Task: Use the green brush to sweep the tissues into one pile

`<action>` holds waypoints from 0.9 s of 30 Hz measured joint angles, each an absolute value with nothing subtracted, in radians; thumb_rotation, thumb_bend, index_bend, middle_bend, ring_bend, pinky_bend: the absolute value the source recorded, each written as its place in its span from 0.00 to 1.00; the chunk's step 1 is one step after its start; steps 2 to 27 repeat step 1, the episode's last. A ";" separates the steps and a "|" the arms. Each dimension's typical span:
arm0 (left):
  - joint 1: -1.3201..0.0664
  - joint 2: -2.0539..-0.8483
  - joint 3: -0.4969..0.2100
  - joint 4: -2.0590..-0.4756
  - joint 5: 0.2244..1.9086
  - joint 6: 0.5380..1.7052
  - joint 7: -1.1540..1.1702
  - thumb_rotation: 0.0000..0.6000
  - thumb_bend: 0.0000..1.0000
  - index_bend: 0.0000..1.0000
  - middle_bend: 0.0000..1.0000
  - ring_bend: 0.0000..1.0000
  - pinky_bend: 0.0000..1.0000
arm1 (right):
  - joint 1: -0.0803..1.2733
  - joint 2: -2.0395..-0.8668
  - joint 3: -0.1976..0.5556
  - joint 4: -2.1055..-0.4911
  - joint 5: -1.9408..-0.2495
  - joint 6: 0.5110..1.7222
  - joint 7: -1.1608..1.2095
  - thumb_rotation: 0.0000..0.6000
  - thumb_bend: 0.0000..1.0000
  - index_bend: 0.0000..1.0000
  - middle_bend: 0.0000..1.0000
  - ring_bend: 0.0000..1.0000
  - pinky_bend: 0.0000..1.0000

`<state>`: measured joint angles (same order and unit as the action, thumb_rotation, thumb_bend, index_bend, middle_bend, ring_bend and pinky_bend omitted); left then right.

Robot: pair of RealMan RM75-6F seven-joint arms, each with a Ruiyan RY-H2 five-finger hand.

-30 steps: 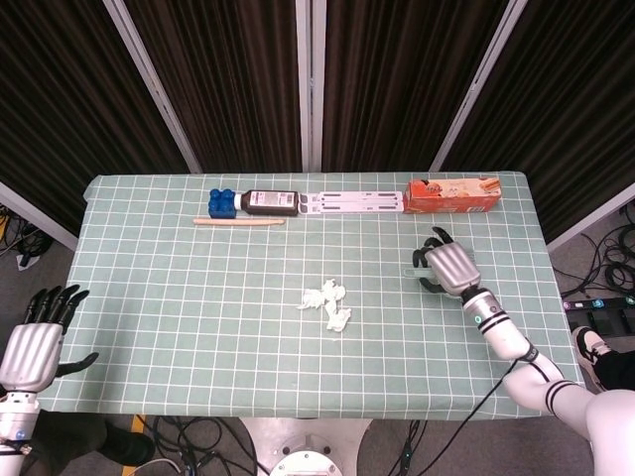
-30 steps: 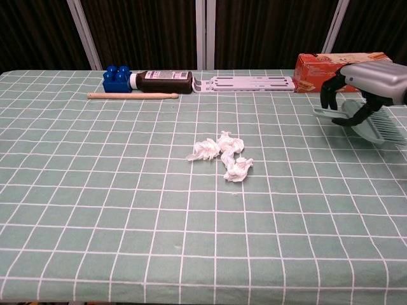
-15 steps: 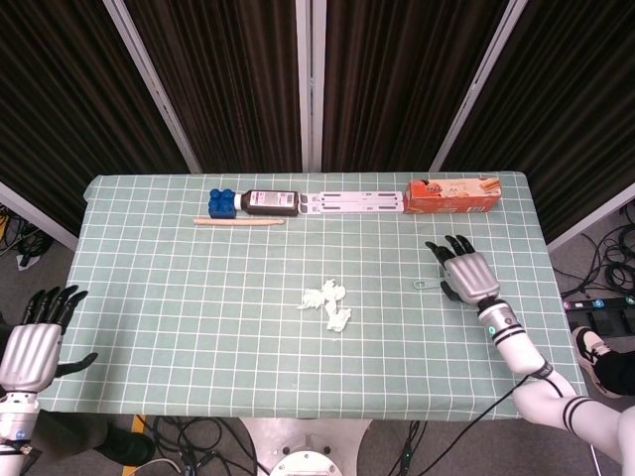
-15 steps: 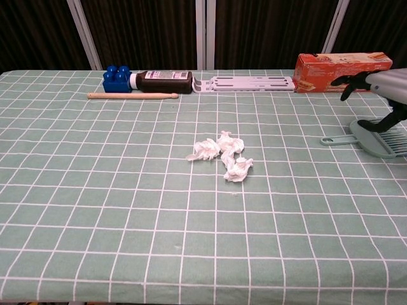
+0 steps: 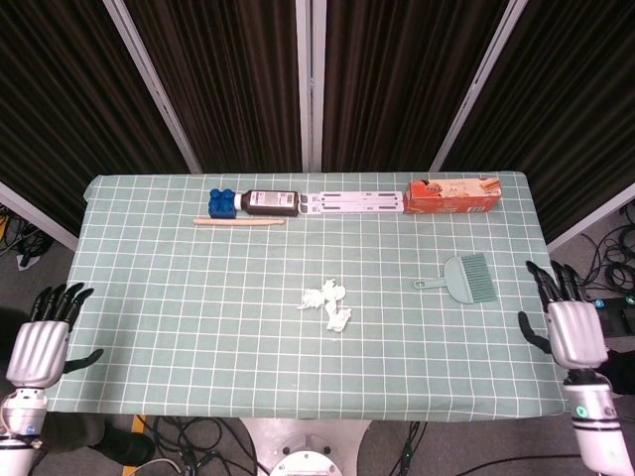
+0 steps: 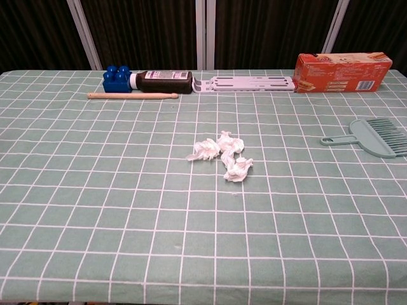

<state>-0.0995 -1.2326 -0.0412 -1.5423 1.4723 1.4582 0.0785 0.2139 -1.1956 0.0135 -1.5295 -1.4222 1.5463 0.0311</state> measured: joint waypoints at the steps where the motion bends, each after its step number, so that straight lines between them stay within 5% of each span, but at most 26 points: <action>1: -0.099 -1.235 -0.042 -1.541 1.473 1.461 0.080 1.00 0.00 0.12 0.08 0.04 0.05 | 0.194 -1.184 0.009 -1.541 -1.429 1.563 0.036 1.00 0.33 0.05 0.17 0.00 0.00; 27: -0.099 -1.235 -0.042 -1.541 1.473 1.461 0.080 1.00 0.00 0.12 0.08 0.04 0.05 | 0.194 -1.184 0.009 -1.541 -1.429 1.563 0.036 1.00 0.33 0.05 0.17 0.00 0.00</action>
